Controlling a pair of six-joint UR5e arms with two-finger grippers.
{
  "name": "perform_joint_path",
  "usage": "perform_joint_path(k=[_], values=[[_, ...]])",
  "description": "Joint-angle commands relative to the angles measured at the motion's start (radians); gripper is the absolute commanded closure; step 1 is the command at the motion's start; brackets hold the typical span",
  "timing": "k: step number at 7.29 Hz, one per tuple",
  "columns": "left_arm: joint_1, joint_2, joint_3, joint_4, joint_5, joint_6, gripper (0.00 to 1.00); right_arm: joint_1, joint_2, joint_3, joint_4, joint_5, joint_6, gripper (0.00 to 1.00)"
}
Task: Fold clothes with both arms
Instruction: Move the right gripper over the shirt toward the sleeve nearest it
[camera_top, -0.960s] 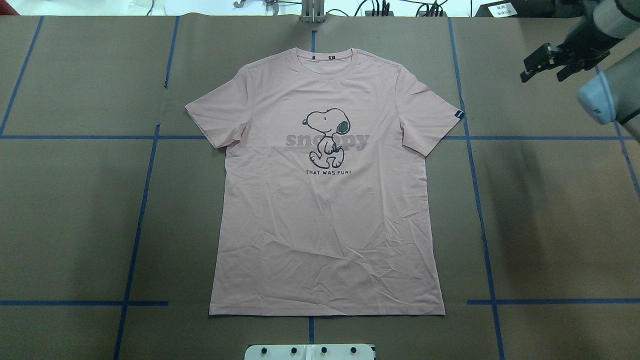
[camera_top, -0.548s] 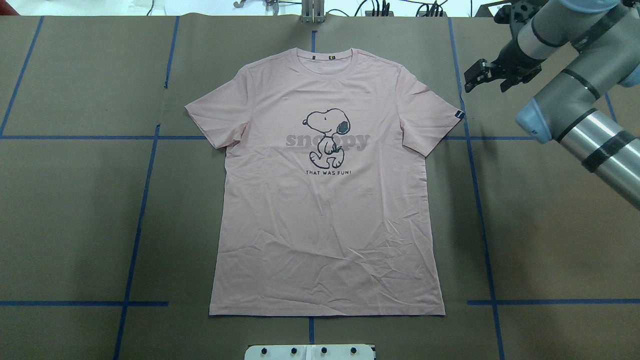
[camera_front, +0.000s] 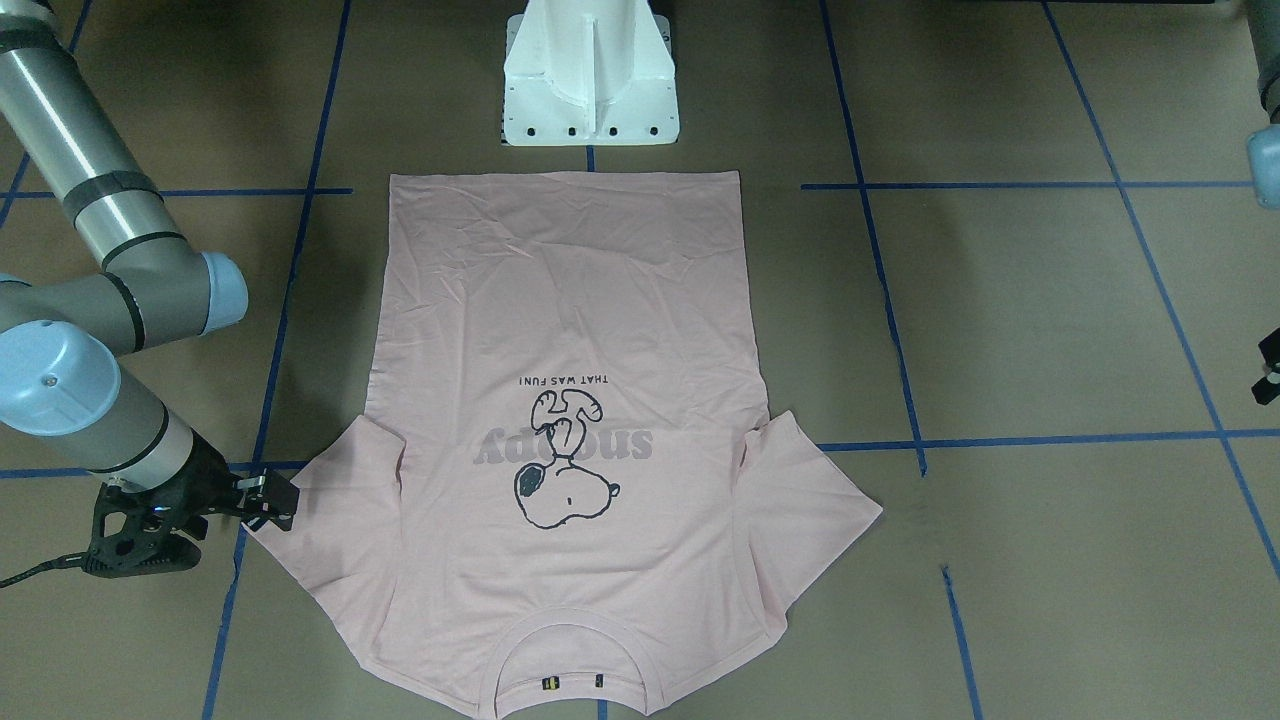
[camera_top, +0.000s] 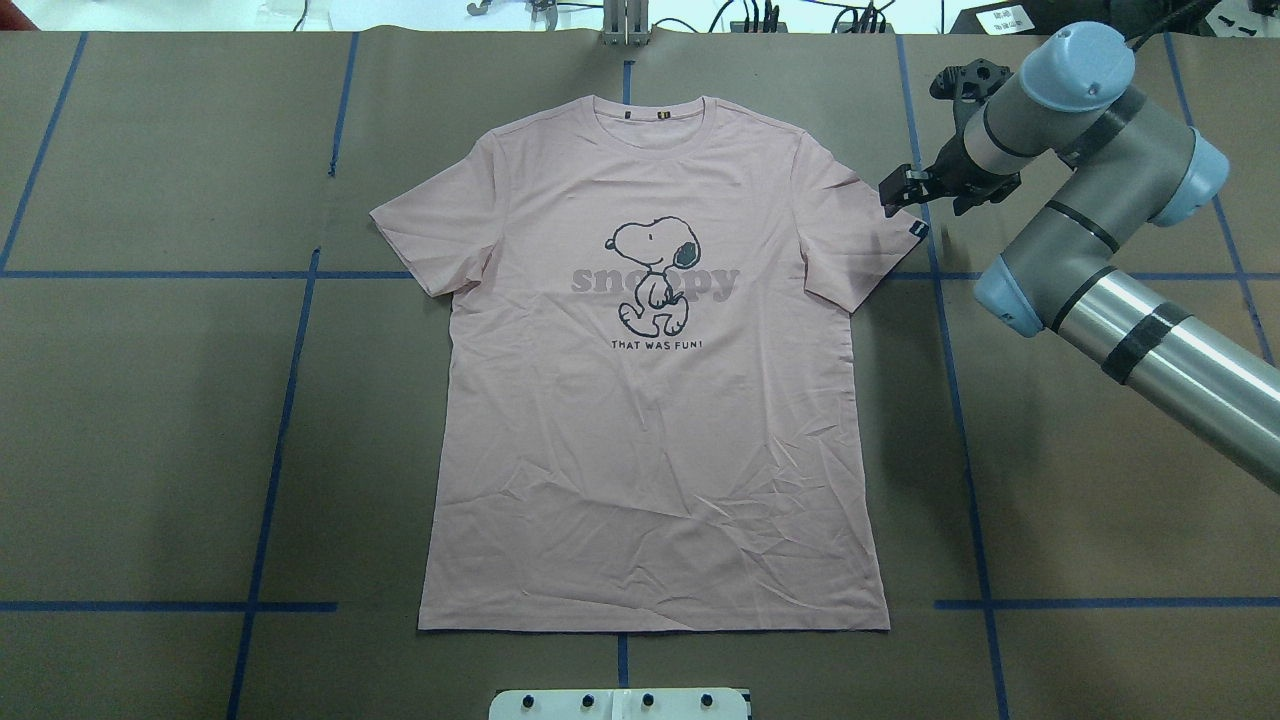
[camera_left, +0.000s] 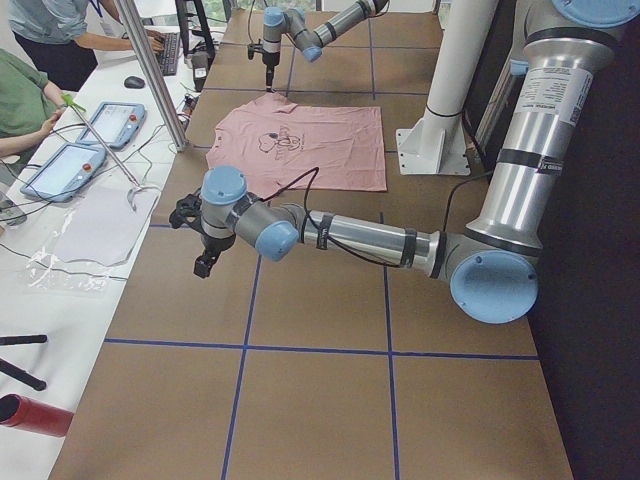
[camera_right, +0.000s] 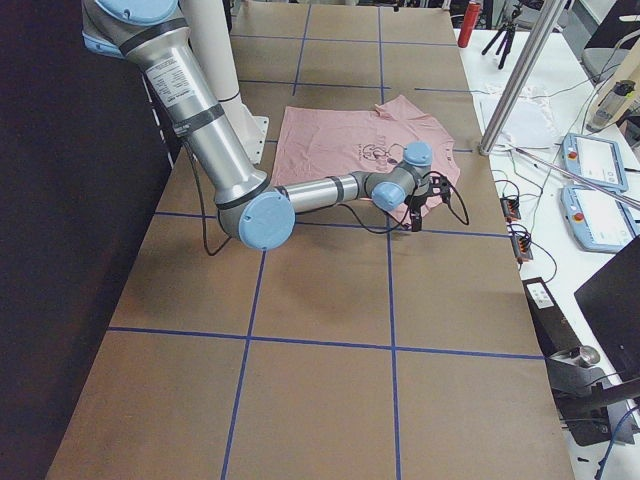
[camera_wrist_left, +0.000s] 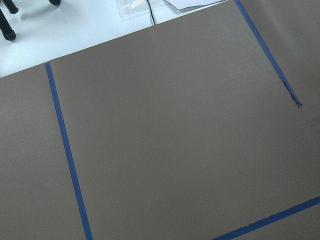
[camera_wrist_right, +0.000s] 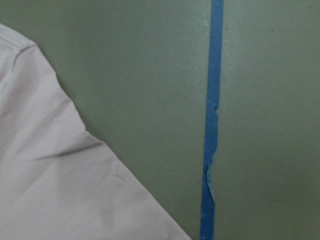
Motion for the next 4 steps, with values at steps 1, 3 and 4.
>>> perform_joint_path(k=[1, 3, 4], values=[[0.0, 0.0, -0.002, 0.0, 0.0, 0.0, 0.0, -0.011, -0.001, -0.012, -0.001, -0.002, 0.003, 0.07], [0.0, 0.0, -0.004, 0.001, 0.0, 0.0, 0.0, -0.015, -0.001, -0.018, -0.01, 0.0, 0.001, 0.21], [0.0, 0.0, -0.002, 0.001, -0.011, 0.0, 0.0, -0.013, 0.002, -0.018, -0.02, 0.003, -0.005, 0.5]])
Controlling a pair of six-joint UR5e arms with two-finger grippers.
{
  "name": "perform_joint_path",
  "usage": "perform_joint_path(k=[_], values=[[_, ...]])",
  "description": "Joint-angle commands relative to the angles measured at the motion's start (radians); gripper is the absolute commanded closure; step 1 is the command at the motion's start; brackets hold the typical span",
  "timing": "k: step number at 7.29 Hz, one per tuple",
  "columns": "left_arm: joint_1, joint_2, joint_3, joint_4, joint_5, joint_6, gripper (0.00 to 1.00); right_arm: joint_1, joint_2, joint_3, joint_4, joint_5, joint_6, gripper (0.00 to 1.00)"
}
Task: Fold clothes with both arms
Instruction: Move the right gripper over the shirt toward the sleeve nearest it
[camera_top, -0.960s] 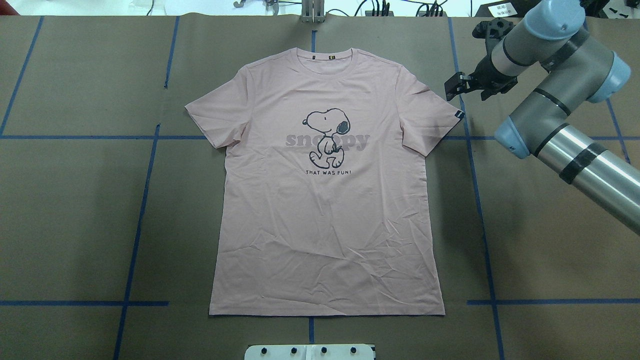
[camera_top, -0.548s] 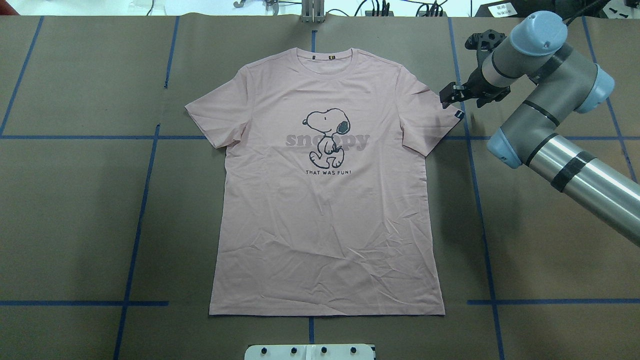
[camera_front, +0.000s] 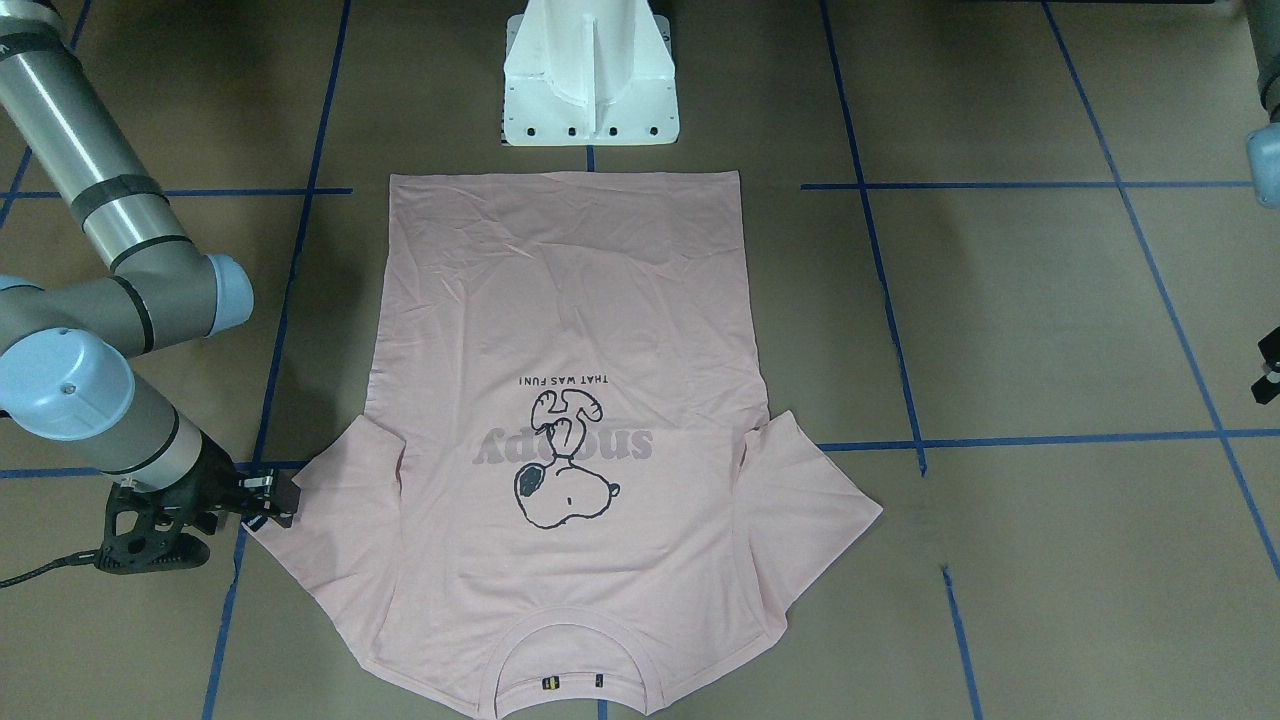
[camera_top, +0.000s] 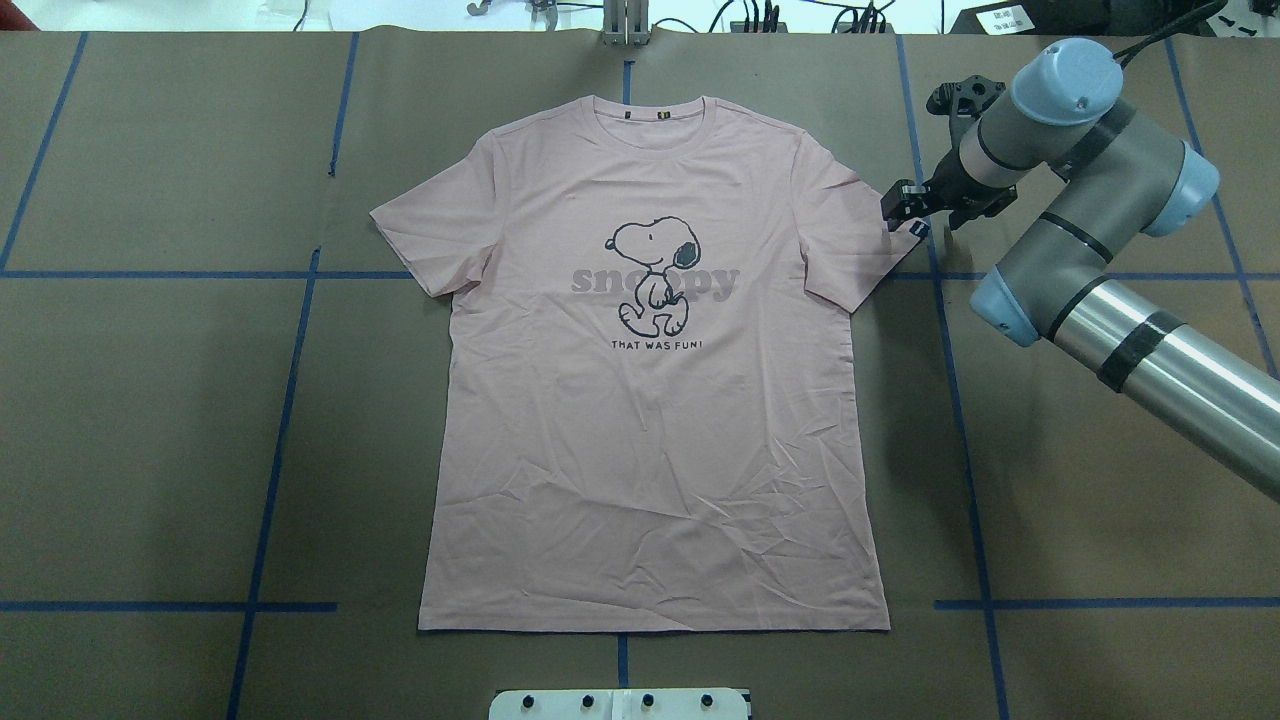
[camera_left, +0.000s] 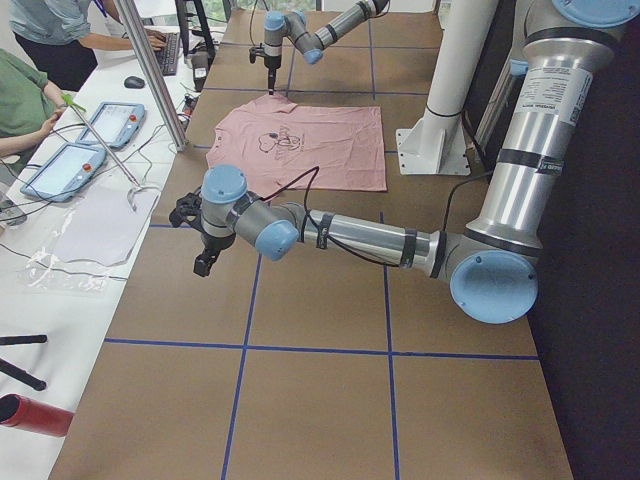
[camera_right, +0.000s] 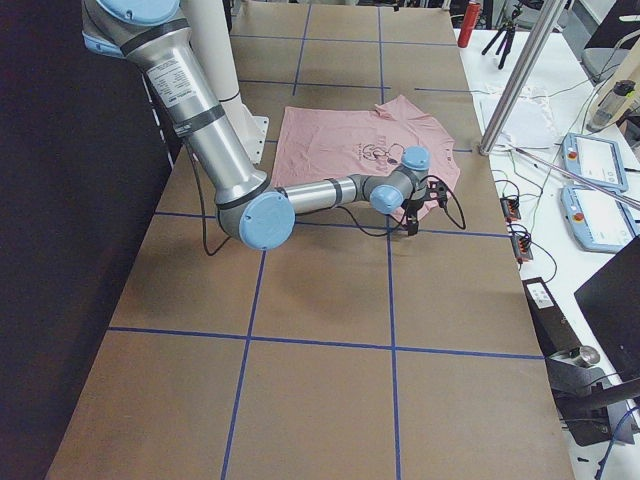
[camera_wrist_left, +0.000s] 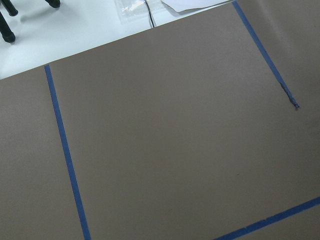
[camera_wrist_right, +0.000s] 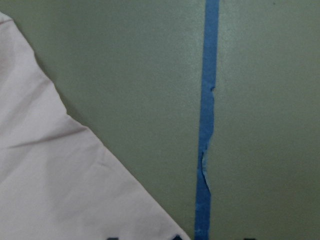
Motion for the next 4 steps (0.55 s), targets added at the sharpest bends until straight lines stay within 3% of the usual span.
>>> perform_joint_path(k=[1, 2, 4], values=[[0.0, 0.0, 0.005, -0.001, -0.052, 0.002, 0.0, 0.0, 0.001, -0.002, -0.01, 0.004, -0.011, 0.78], [-0.002, 0.0, 0.002, -0.001, -0.063, 0.002, 0.0, 0.0, 0.002, -0.002, -0.012, 0.008, -0.013, 1.0], [0.0, 0.0, 0.007, -0.002, -0.062, 0.002, 0.0, 0.0, 0.007, 0.004, -0.013, 0.009, -0.013, 1.0]])
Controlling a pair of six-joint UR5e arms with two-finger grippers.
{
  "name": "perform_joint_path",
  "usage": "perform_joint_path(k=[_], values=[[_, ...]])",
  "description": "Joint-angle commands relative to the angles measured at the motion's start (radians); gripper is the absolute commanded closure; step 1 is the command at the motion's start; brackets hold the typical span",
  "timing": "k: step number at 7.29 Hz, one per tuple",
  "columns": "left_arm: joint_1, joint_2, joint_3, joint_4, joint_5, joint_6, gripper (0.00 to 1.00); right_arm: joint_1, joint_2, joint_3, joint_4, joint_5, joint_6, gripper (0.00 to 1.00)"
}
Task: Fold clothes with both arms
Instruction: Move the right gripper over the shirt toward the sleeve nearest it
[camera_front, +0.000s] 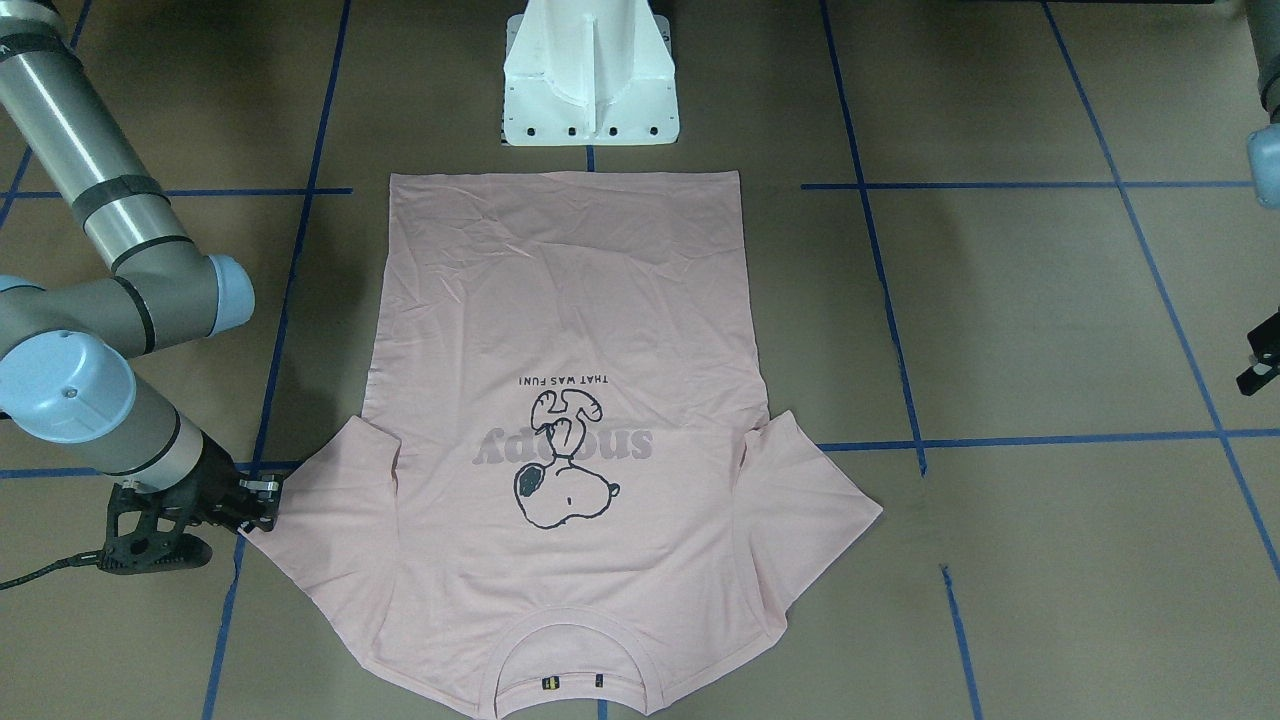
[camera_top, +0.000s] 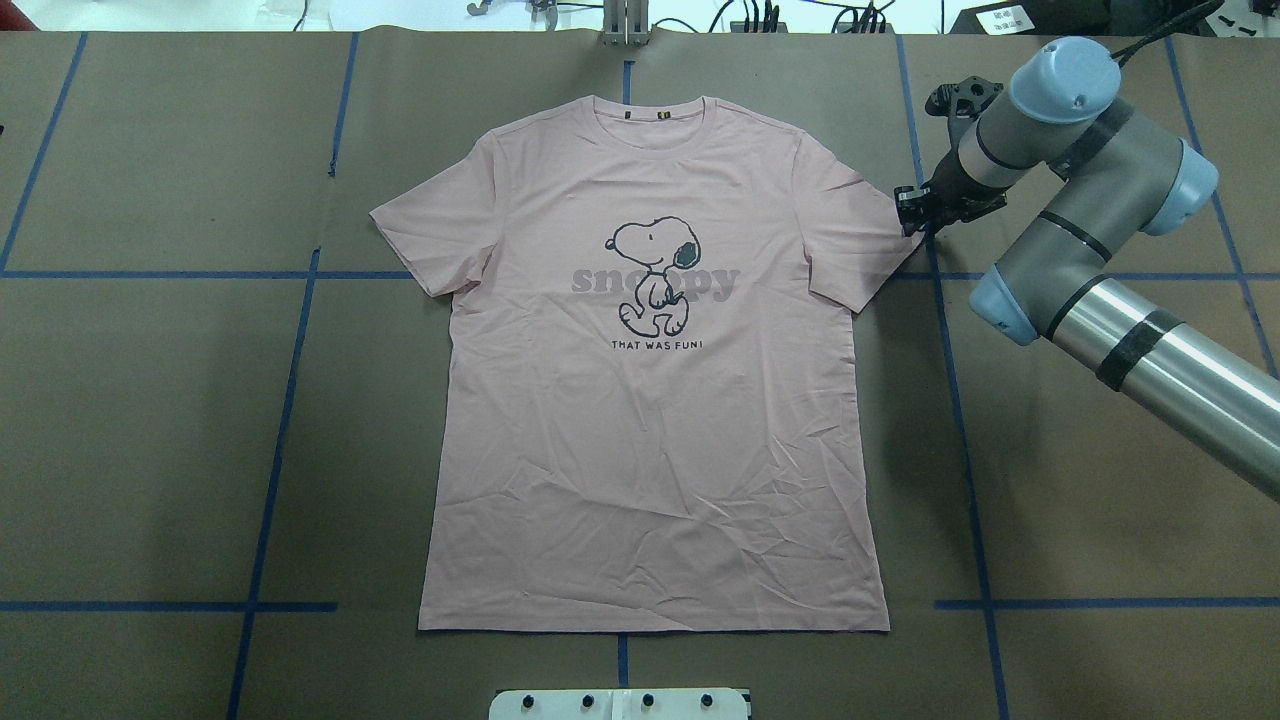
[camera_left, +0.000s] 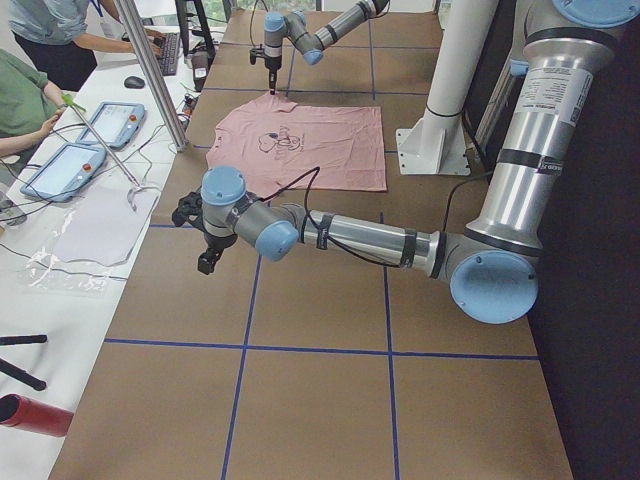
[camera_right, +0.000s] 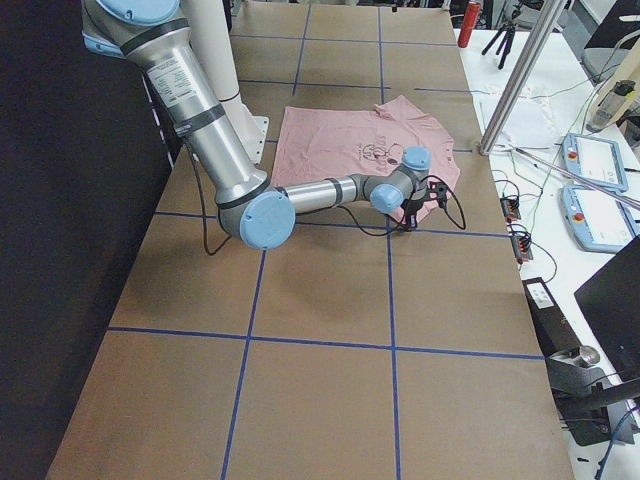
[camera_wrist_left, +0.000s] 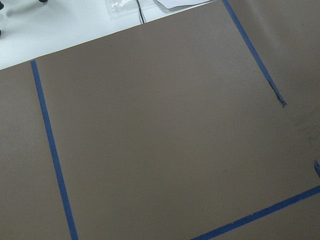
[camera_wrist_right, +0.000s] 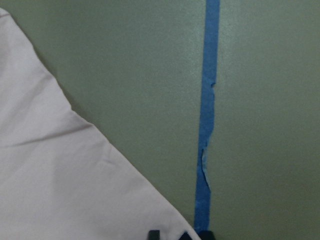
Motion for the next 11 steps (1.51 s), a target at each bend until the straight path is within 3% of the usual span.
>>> perform_joint_path(k=[1, 7, 9, 11], values=[[0.0, 0.0, 0.002, -0.001, -0.003, 0.0, 0.0, 0.0, 0.005, 0.008, 0.001, 0.001, -0.001, 1.0], [0.0, 0.0, 0.005, -0.001, -0.003, 0.003, 0.0, -0.052, 0.104, 0.12, 0.013, 0.005, 0.018, 1.0], [0.0, 0.002, 0.01, 0.001, -0.001, 0.006, 0.0, -0.069, 0.197, 0.07, 0.008, -0.002, 0.041, 1.0], [-0.001, 0.002, 0.017, -0.001, -0.001, 0.009, 0.0, -0.107, 0.282, -0.025, 0.011, -0.072, 0.041, 1.0]])
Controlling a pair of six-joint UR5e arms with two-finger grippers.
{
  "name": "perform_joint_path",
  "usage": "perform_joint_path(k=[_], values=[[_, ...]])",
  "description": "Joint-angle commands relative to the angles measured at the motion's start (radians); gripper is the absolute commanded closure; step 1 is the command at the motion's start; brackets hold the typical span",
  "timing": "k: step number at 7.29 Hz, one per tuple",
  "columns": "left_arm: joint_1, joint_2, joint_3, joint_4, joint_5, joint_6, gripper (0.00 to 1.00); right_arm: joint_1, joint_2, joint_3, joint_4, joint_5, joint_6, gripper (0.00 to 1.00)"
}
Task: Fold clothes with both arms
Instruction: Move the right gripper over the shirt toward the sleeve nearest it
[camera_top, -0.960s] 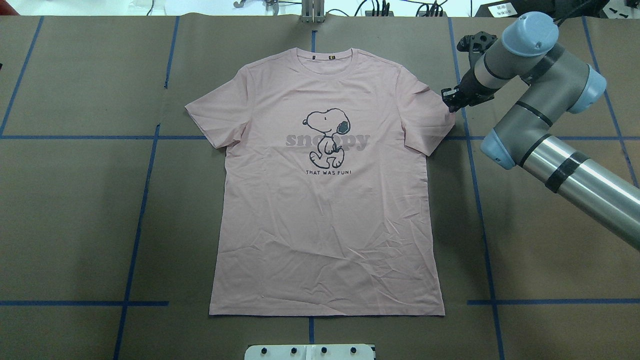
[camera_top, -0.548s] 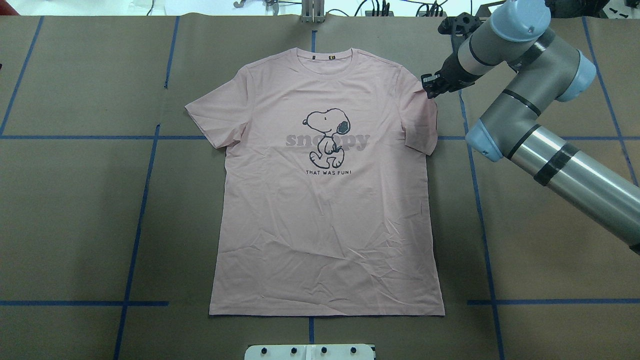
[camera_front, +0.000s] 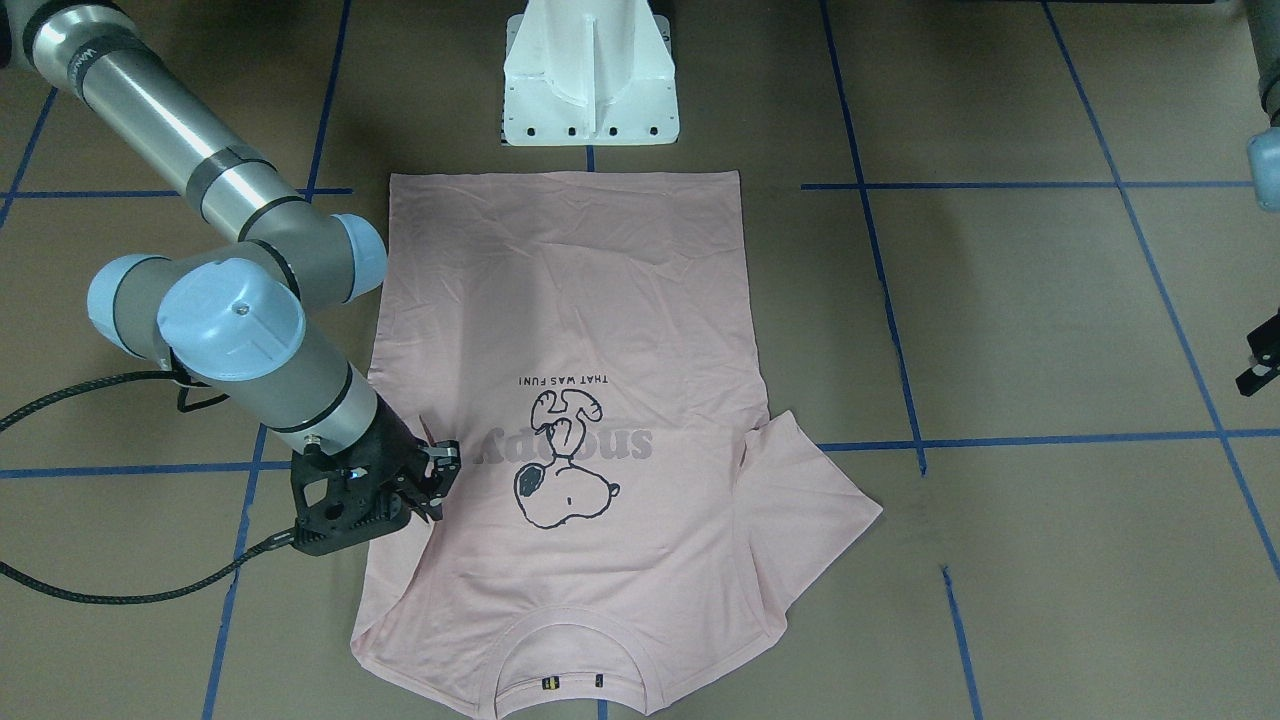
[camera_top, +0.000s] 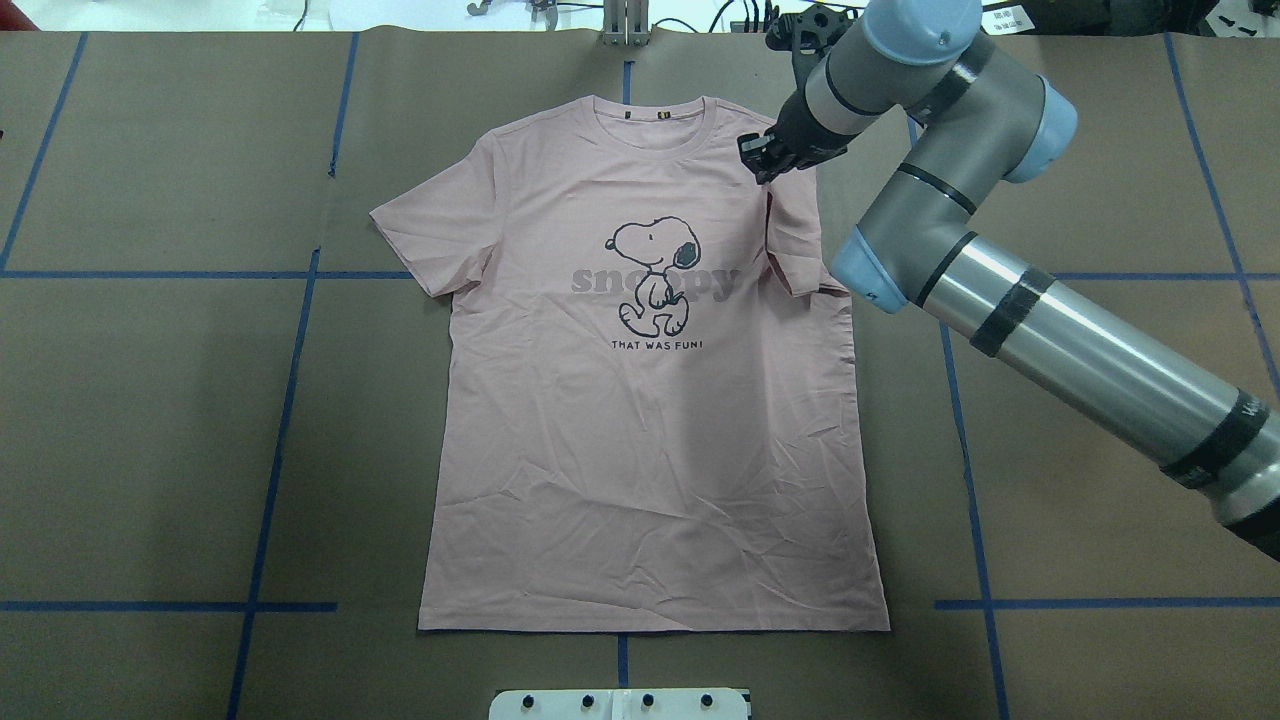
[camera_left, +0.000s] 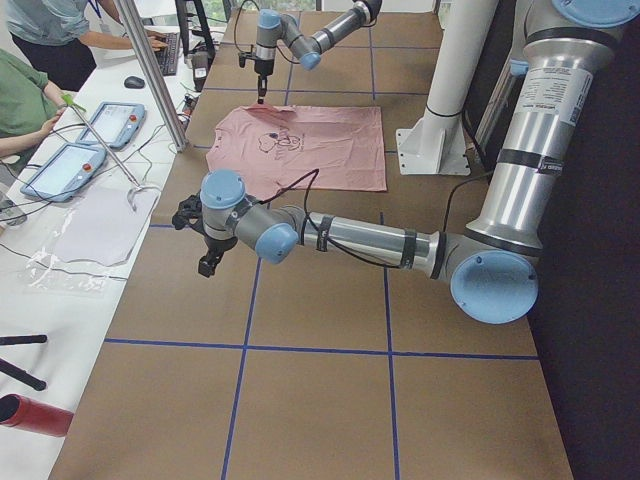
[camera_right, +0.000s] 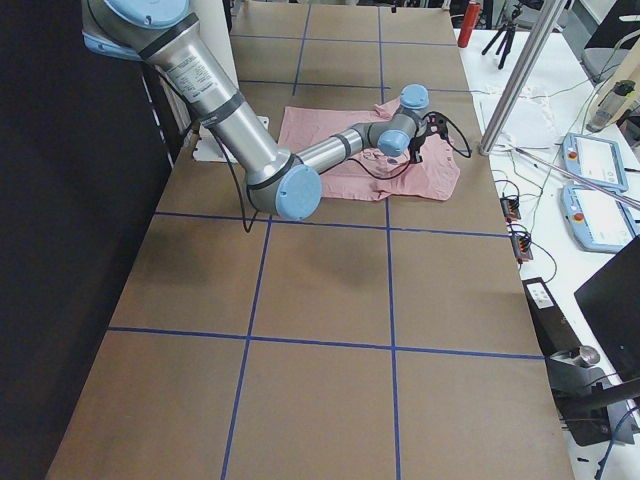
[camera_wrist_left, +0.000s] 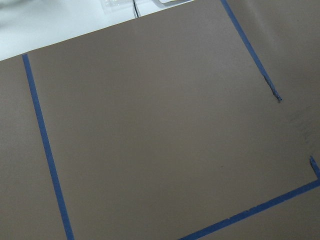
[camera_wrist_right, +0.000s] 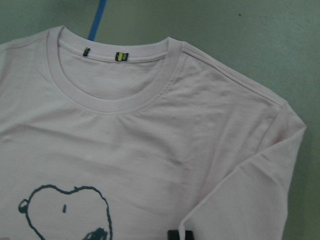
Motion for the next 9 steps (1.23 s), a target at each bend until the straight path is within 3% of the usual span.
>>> perform_joint_path(k=[1, 2, 3, 6, 7, 9], values=[[0.001, 0.0, 0.004, -0.002, -0.001, 0.003, 0.0, -0.046, 0.043, -0.06, 0.005, -0.095, 0.001, 1.0], [-0.001, 0.0, 0.004, -0.002, -0.001, 0.003, 0.0, -0.049, 0.046, -0.061, 0.005, -0.099, 0.006, 1.0], [0.001, 0.0, 0.004, -0.002, 0.0, 0.003, 0.0, -0.063, 0.051, -0.061, 0.018, -0.102, 0.009, 0.01], [0.036, -0.058, 0.018, -0.002, 0.006, -0.102, 0.0, -0.066, 0.07, -0.054, 0.014, -0.055, 0.143, 0.0], [0.097, -0.099, 0.018, 0.0, 0.012, -0.22, 0.0, -0.066, 0.075, -0.017, -0.091, -0.014, 0.159, 0.0], [0.268, -0.196, 0.024, -0.003, 0.168, -0.492, 0.0, -0.036, 0.048, 0.108, -0.378, -0.01, 0.157, 0.0]])
